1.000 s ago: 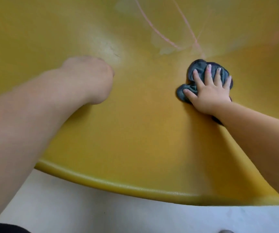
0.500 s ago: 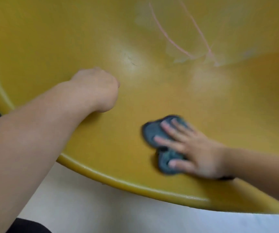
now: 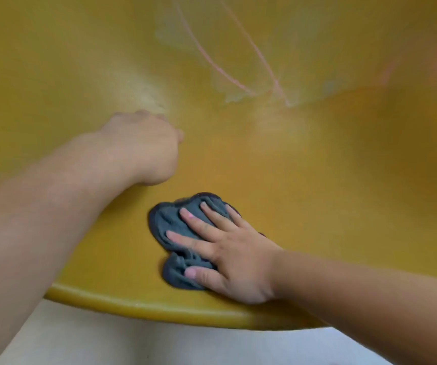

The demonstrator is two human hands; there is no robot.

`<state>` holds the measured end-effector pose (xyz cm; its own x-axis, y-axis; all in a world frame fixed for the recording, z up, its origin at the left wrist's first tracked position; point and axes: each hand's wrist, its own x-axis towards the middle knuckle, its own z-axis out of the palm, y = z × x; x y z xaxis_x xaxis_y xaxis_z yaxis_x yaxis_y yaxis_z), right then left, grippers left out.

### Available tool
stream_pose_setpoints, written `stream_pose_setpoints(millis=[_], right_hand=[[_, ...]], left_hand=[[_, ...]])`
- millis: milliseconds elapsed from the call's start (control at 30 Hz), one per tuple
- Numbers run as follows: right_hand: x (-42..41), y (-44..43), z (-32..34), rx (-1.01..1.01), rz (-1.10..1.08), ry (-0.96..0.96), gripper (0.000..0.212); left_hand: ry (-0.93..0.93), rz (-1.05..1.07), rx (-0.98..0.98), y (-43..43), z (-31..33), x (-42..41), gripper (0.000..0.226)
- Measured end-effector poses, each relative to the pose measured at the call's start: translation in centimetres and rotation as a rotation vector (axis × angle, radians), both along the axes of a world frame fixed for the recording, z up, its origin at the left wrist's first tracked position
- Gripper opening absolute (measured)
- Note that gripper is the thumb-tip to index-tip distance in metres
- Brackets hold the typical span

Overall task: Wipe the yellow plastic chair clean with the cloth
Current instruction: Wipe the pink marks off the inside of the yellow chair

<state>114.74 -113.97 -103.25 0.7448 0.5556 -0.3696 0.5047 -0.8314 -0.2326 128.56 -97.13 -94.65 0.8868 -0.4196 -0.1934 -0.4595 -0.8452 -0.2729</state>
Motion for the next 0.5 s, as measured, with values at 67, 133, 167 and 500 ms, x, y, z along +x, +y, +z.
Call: stream_pose_setpoints(millis=[67,133,167,500], right_hand=[[-1.2,-4.5,0.5,-0.104,-0.110,-0.003,0.069],[-0.6,-11.1,0.9,-0.330,-0.298,-0.067,0.083],[0.1,-14.7,1.2,-0.447,-0.401,-0.108,0.091],[6.4,-24.2,2.9,-0.561,-0.580,-0.252,0.095]], left_hand=[[-0.017,-0.039,-0.060,-2.6,-0.4,-0.2,0.040],[-0.016,-0.127,-0.120,-5.8,-1.4,-0.5,0.044],[-0.019,-0.178,-0.148,-7.4,-2.1,-0.7,0.047],[-0.003,-0.268,-0.385,-19.3,-8.2,0.8,0.064]])
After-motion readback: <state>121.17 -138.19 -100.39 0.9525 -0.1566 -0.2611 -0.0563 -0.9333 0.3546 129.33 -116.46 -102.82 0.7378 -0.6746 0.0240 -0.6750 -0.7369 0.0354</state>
